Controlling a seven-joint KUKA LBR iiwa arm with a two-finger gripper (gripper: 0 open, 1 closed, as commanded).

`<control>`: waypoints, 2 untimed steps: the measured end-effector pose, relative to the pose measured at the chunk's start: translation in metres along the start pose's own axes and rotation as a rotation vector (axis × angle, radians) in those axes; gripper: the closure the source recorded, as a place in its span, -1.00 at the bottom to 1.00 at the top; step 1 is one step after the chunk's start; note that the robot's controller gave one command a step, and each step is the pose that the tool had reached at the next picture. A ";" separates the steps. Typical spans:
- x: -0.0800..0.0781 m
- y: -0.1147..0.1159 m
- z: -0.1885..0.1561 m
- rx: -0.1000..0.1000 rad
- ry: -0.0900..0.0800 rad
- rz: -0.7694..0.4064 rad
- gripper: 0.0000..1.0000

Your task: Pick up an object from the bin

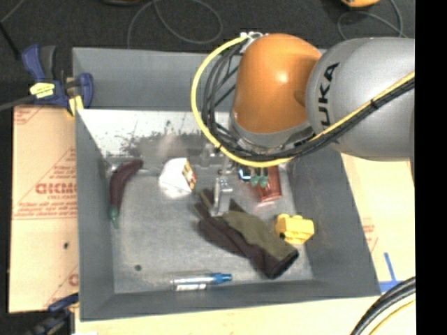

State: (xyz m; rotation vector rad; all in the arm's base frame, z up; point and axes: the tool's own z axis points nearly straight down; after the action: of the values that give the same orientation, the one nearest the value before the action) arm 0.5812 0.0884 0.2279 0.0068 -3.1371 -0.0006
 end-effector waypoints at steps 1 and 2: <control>-0.001 0.000 -0.005 -0.001 -0.008 0.002 -1.00; 0.005 -0.007 -0.003 -0.002 -0.007 0.043 -1.00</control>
Offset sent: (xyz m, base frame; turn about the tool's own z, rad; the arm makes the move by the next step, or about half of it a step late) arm -0.0182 -0.0255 -0.0012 0.1385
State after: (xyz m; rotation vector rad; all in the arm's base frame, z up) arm 0.5767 0.0810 0.2313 -0.0608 -3.1431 -0.0029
